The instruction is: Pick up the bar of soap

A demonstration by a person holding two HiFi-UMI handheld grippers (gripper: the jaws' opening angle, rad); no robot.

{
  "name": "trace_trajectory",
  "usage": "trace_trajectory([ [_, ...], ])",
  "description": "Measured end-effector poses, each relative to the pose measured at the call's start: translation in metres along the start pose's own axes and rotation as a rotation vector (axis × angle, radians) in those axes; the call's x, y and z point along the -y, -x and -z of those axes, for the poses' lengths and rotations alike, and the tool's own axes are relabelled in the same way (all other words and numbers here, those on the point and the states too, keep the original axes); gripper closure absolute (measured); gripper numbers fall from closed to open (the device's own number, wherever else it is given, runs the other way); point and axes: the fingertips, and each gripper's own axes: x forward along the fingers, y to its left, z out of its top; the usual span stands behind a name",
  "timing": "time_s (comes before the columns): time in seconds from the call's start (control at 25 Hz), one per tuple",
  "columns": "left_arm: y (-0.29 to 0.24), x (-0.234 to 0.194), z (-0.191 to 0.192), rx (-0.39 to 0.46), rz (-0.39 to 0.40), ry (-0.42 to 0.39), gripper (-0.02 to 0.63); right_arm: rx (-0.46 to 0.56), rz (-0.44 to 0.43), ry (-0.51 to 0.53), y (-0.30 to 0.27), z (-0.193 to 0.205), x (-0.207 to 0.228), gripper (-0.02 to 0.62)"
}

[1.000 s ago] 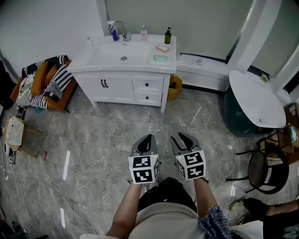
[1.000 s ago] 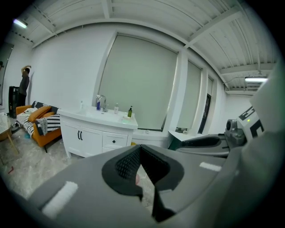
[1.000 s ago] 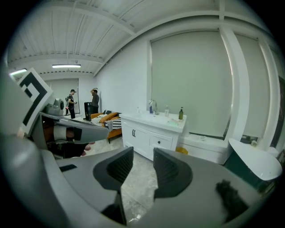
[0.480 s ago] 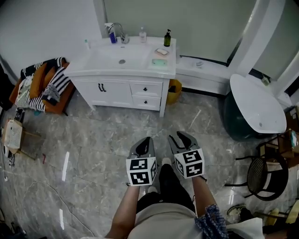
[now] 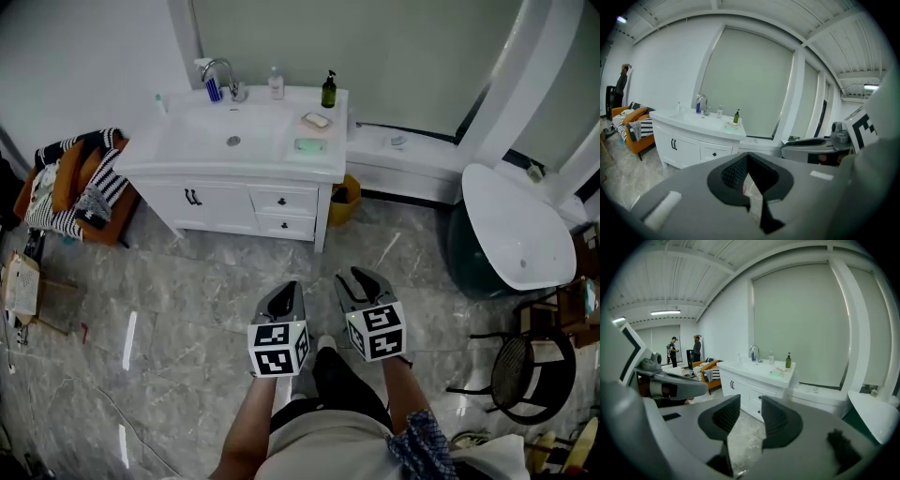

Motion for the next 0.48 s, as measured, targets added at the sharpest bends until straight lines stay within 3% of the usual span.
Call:
trace_trajectory([
  [0.24, -0.038, 0.010, -0.015, -0.019, 0.019, -0.034, 0.600, -0.017, -0.042, -0.045, -0.028, -0.008, 0.031, 0.463],
  [0.48, -0.073, 0.009, -0.028, -0.022, 0.002, 0.023, 0.600, -0.049, -0.079, -0.033, -0.050, -0.012, 0.058, 0.463],
])
